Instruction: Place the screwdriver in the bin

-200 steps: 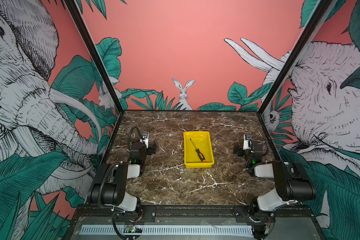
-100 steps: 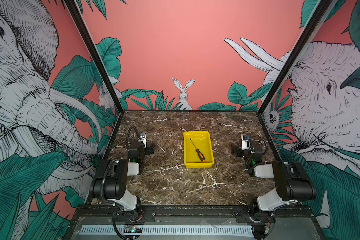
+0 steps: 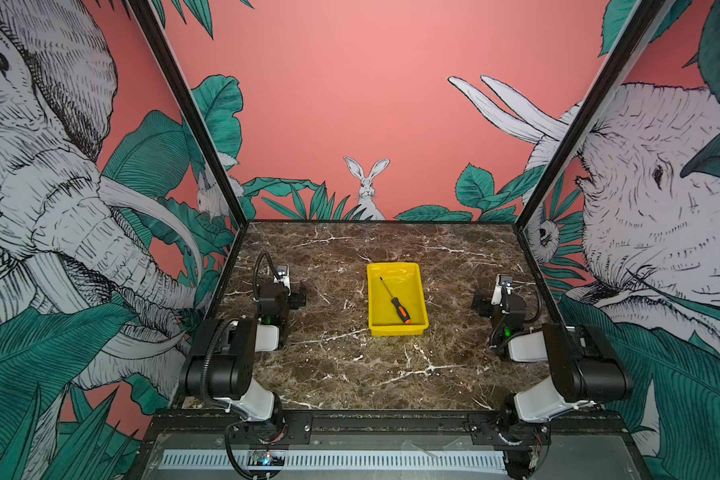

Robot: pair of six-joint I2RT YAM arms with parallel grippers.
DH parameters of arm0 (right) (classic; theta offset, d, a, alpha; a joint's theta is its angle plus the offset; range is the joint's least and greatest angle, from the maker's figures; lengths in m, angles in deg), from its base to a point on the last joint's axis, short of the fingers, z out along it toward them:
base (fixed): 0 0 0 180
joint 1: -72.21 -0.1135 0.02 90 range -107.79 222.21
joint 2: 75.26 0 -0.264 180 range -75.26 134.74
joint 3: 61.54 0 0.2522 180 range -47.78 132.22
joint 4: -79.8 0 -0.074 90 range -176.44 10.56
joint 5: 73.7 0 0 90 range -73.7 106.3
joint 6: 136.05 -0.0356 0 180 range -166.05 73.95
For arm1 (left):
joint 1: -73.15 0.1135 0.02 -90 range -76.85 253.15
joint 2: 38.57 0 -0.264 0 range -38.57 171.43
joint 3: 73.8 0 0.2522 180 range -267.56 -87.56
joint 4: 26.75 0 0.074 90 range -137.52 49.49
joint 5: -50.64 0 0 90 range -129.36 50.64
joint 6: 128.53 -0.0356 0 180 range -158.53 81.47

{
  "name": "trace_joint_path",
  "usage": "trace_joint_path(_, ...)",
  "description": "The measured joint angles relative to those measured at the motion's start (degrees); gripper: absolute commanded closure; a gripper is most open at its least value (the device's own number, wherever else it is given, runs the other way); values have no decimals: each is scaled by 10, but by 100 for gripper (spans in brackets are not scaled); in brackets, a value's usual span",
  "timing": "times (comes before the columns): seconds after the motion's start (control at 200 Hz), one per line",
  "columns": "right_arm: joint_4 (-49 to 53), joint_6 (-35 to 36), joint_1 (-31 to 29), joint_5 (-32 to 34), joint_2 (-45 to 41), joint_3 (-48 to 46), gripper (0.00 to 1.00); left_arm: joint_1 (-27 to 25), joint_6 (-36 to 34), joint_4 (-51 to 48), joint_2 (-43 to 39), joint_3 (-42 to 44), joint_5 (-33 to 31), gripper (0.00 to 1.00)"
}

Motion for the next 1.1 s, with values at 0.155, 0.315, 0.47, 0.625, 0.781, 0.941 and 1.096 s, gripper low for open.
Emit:
trace_joint_path(0.155,-37,2,0,-2,1,-13,1,0,2,1,0,0,-12,0)
trace_joint_path(0.315,-70,37,0,-102,6,-21,1,0,-7,-3,0,0,18,0)
trace_joint_path(0.47,-63,67,-2,-183,6,-14,1,-1,-12,-3,0,0,39,0)
trace_joint_path(0.625,-37,75,-3,-202,6,3,1,-1,-14,-3,0,0,46,0)
trace_joint_path(0.781,-12,66,-4,-170,6,26,1,-1,-16,-3,0,0,50,0)
trace_joint_path(0.941,-20,61,-4,-150,6,14,1,-1,-16,-3,0,0,52,0)
trace_joint_path(1.096,-23,61,-4,-149,6,7,1,-1,-16,-3,0,0,52,0)
